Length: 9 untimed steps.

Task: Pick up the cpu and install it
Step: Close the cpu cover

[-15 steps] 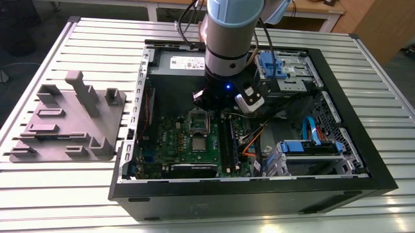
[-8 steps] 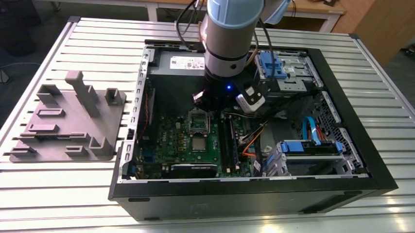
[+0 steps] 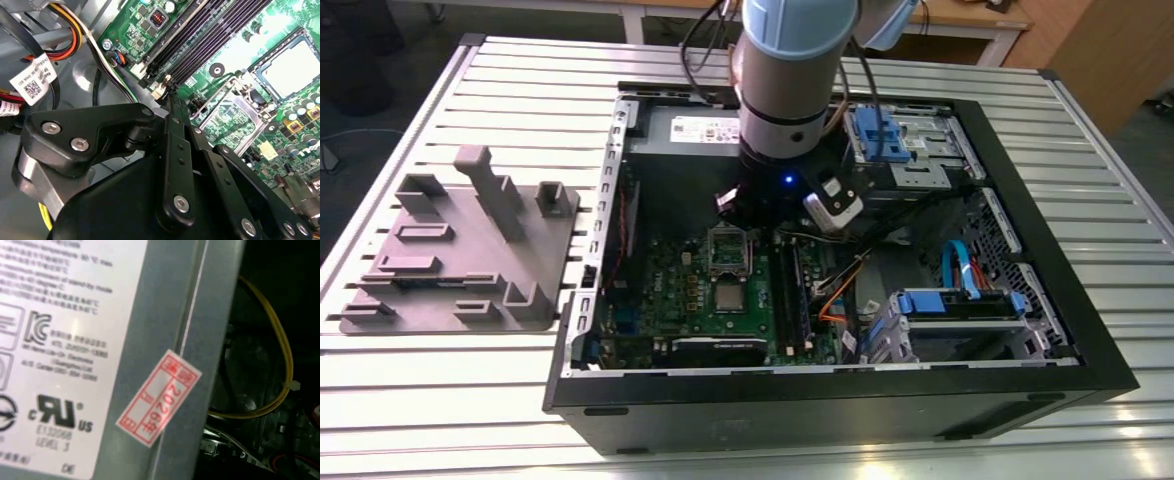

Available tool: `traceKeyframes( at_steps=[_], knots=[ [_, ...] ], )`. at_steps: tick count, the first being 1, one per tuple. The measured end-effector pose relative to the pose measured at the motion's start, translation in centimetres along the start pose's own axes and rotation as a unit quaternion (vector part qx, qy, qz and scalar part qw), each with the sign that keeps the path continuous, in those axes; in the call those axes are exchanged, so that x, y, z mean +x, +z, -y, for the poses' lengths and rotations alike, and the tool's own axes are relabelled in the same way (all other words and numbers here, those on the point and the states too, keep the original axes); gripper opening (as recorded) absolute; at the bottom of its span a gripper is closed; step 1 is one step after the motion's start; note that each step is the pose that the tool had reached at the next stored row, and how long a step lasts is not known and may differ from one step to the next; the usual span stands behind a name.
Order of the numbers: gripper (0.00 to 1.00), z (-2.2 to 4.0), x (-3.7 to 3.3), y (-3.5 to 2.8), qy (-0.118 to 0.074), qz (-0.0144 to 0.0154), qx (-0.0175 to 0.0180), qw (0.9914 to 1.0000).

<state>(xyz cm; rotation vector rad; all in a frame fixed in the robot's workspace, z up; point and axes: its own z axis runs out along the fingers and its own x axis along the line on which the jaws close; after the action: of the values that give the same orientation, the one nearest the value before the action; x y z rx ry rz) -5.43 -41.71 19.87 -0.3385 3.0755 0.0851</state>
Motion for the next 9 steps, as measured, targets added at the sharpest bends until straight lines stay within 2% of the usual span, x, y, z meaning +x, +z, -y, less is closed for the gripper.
traceKeyframes(
  at_steps=[4,9],
  knots=[
    [0.10,-0.10,0.42,-0.01,0.000,0.0001,0.0000,1.00000],
    [0.10,-0.12,0.43,-0.31,0.000,0.0000,-0.0008,1.00000]
  ],
)
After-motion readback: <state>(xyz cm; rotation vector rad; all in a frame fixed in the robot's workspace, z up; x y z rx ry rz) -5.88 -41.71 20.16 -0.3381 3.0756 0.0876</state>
